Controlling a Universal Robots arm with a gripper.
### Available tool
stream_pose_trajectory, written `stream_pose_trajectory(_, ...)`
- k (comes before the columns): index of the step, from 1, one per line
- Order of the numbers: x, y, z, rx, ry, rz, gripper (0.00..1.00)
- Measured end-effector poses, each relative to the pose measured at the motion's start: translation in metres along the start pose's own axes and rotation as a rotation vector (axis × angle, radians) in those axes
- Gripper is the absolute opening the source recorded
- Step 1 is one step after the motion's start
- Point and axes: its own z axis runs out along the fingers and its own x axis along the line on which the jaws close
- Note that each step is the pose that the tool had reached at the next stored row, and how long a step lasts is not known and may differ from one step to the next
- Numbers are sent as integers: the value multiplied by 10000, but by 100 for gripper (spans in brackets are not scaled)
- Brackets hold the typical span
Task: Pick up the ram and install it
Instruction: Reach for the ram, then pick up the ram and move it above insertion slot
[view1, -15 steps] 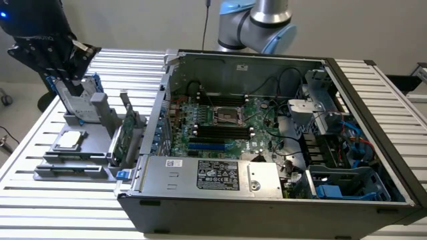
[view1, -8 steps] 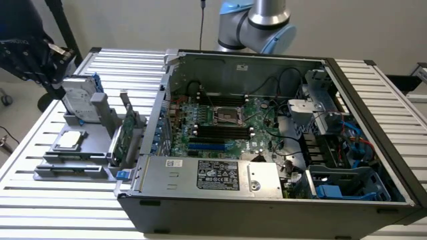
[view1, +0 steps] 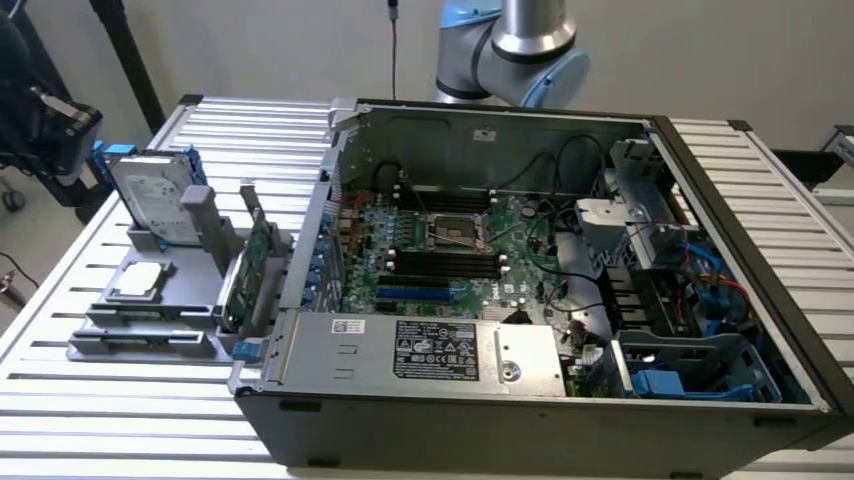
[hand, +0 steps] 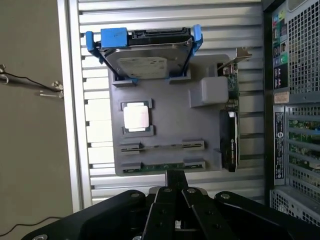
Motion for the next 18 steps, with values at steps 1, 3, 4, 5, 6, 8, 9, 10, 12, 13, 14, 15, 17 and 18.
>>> stream_pose_trajectory(1,9,-1,1,-1,-2,0,11)
stream_pose_trajectory(3,8,-2,0,-1,0,-1,11)
stream_pose_trajectory(4,9,-1,0,0,0,-1,11)
stream_pose_trajectory(5,9,-1,0,0,0,-1,11)
stream_pose_trajectory(6,9,-1,0,0,0,-1,11)
stream_pose_trajectory(8,9,-1,0,0,0,-1,11)
stream_pose_trajectory(9,9,-1,0,0,0,-1,11)
stream_pose_trajectory(10,9,-1,0,0,0,-1,11)
stream_pose_trajectory(12,9,-1,0,0,0,-1,11)
stream_pose_trajectory(13,9,-1,0,0,0,-1,11)
stream_pose_trajectory(14,9,-1,0,0,0,-1,11)
stream_pose_trajectory(15,9,-1,0,0,0,-1,11)
stream_pose_trajectory(17,9,-2,-1,0,3,-48,11)
stream_pose_trajectory(18,9,-2,-1,-2,10,-167,11)
